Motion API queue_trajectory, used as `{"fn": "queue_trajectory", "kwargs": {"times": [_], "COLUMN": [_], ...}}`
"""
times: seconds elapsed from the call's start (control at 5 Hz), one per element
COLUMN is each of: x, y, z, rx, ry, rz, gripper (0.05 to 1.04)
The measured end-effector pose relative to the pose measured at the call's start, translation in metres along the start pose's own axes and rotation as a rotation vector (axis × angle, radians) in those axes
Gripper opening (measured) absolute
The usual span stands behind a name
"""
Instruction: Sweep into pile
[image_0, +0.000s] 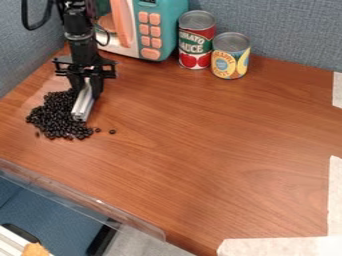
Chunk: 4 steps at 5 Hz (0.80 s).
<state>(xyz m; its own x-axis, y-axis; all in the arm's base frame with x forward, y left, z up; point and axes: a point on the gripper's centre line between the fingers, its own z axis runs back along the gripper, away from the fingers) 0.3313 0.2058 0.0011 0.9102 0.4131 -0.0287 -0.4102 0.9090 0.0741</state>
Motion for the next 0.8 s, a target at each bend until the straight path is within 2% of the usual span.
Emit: {"fn": "queue_trajectory", "kwargs": {"times": [0.4,0.6,0.8], "x": [-0.007,-0.012,-0.020], "y": [0.002,-0.002,-0.015], "z": [0.001,0.028,0.048], "rx": [-0.005,-0.026,-0.051], "ry": [0.006,-0.060,-0.086], "rz": [0.001,-0.005,-0.059], "gripper": [0.384,0.384,0.384]}}
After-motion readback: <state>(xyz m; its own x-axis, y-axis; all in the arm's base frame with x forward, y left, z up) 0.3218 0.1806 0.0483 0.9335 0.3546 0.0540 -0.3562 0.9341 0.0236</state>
